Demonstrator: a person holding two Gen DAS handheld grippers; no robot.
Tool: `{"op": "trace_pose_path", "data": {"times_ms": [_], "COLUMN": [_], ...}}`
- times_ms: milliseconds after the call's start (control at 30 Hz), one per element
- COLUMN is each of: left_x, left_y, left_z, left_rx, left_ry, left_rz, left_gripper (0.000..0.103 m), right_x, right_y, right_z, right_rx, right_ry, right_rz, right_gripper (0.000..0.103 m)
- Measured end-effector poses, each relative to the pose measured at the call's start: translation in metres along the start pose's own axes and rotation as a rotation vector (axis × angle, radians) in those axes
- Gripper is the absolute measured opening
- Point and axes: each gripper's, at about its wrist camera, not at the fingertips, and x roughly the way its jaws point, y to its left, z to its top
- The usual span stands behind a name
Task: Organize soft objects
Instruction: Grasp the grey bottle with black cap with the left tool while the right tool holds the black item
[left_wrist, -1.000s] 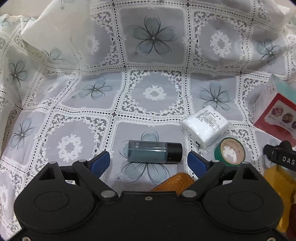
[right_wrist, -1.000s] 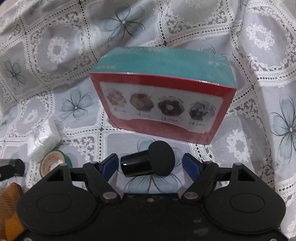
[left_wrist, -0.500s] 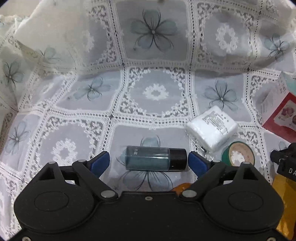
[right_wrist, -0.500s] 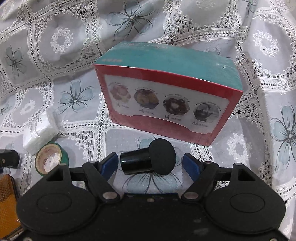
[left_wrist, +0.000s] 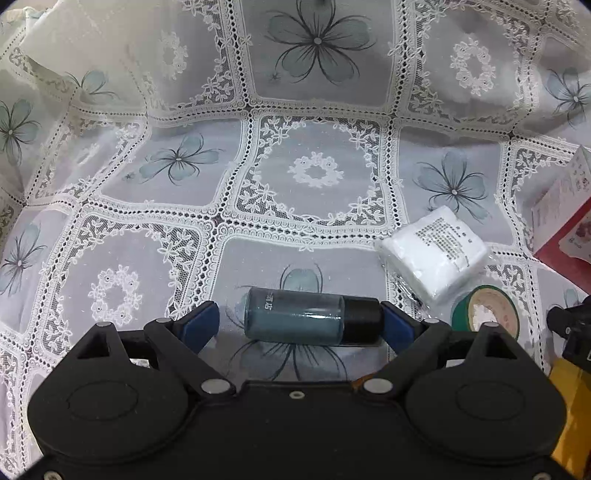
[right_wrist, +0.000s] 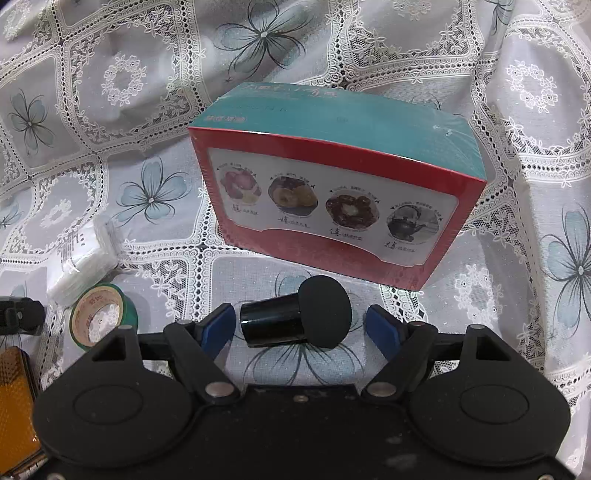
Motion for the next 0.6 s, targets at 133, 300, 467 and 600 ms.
{"op": "trace_pose_path", "data": {"times_ms": [133, 300, 467, 600], "left_x": [0.000, -0.007, -0.034, -0.062], "left_y": [-0.003, -0.004, -0.002, 0.002], "left_z": [-0.003, -0.005, -0.010, -0.023], "left_rx": [0.015, 0.025, 0.005, 0.005], "left_ry": [-0.015, -0.053, -0.105, -0.139], "left_rz": [0.005, -0.022, -0.034, -0.054], "left_gripper": [0.082, 0.065, 0.065, 0.065], "right_x": [0.000, 0.000, 0.000, 0.000], "right_y": [0.000, -0.004, -0.004, -0.004], "right_z": [-0.001, -0.001, -0.001, -0.001], "right_rx": [0.003, 0.007, 0.007, 0.007], "right_ry": [-0.001, -0.004, -0.005, -0.006], "right_rz": [0.007, 0.012, 0.012, 0.012], "right_gripper": [0.079, 0.080, 0.080, 0.080]}}
